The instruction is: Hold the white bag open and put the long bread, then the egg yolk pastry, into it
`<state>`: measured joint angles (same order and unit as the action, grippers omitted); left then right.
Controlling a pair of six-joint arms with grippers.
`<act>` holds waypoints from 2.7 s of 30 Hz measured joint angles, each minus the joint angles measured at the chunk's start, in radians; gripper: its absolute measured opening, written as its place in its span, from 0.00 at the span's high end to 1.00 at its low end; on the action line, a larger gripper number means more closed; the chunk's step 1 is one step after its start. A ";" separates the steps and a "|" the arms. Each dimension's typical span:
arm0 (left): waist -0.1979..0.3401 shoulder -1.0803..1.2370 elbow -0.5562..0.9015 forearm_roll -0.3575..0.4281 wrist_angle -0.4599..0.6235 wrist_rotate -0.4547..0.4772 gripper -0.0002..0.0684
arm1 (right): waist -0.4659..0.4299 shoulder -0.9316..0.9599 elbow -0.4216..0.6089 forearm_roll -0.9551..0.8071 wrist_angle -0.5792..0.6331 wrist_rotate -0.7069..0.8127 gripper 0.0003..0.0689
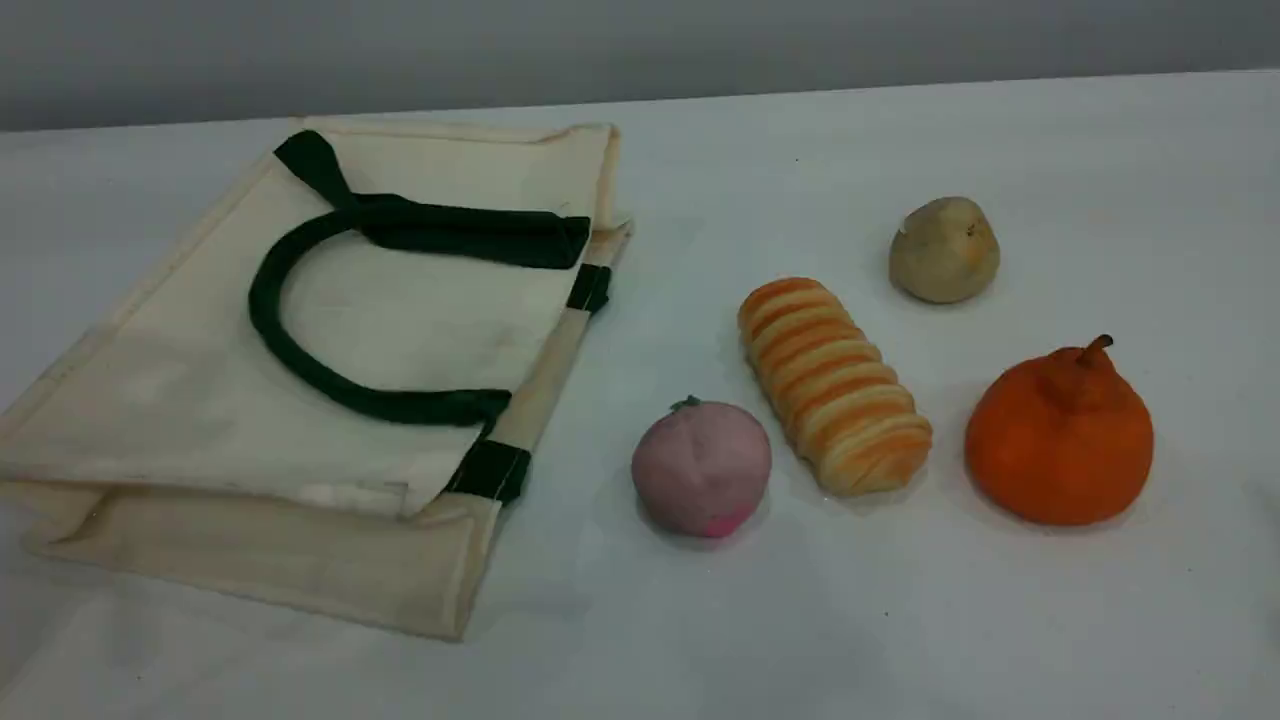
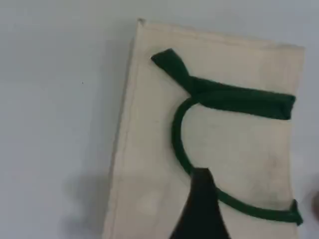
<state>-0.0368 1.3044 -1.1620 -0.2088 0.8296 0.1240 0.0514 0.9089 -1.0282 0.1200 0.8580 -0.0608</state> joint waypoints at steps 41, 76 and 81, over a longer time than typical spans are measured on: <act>-0.067 0.661 -0.078 0.084 -0.181 -0.005 0.26 | -0.002 0.323 0.000 -0.007 -0.104 -0.001 0.21; -0.067 0.798 -0.091 0.041 -0.255 0.023 0.88 | -0.002 0.323 0.000 -0.007 -0.098 -0.001 0.21; -0.066 0.760 -0.204 0.041 -0.084 0.102 0.88 | -0.002 0.323 0.000 -0.007 -0.097 -0.001 0.21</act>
<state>-0.1027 2.0643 -1.3657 -0.1674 0.7457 0.2264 0.0495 1.2320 -1.0282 0.1132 0.7607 -0.0618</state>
